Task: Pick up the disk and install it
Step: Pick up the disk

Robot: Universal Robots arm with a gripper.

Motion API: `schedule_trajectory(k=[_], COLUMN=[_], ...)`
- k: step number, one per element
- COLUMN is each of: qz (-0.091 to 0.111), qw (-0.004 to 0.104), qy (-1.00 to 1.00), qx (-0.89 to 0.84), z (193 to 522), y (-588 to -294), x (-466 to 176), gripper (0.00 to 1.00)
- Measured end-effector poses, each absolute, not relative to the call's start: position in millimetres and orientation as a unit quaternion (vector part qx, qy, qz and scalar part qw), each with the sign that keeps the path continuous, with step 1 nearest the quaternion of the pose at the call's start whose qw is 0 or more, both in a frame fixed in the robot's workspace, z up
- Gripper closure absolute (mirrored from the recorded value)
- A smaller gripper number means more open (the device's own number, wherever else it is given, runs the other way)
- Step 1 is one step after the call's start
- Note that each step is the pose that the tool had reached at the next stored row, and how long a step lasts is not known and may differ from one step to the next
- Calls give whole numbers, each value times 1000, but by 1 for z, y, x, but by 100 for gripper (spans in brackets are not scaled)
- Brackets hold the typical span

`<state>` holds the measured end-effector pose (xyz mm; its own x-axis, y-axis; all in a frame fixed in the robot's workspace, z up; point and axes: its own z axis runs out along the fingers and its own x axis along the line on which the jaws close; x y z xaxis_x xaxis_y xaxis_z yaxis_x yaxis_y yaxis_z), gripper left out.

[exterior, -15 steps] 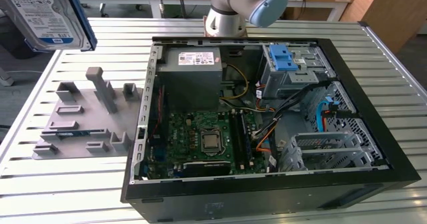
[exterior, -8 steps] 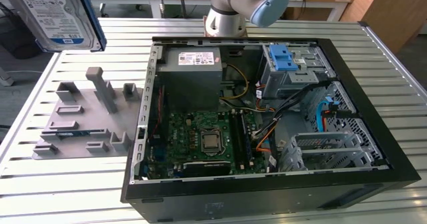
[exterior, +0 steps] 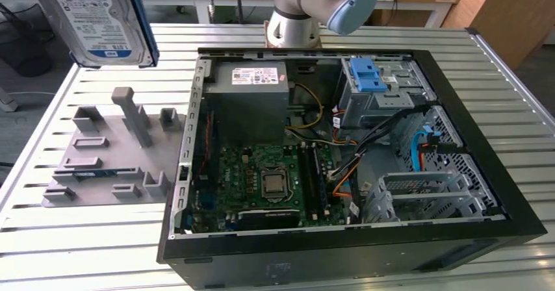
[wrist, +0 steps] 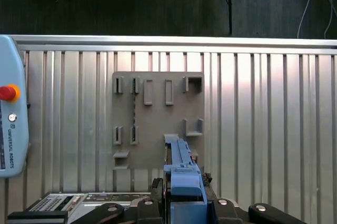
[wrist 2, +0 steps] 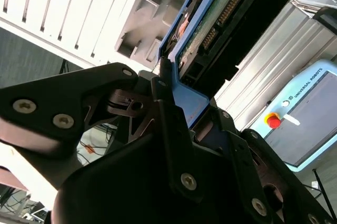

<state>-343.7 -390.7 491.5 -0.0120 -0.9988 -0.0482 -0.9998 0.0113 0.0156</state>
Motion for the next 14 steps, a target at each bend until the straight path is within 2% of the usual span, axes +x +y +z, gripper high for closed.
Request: schedule_trajectory(k=[14], qz=[22], qw=[12], qy=[711], qx=[-703], z=[491], y=[-411], x=[-329], gripper=[64])
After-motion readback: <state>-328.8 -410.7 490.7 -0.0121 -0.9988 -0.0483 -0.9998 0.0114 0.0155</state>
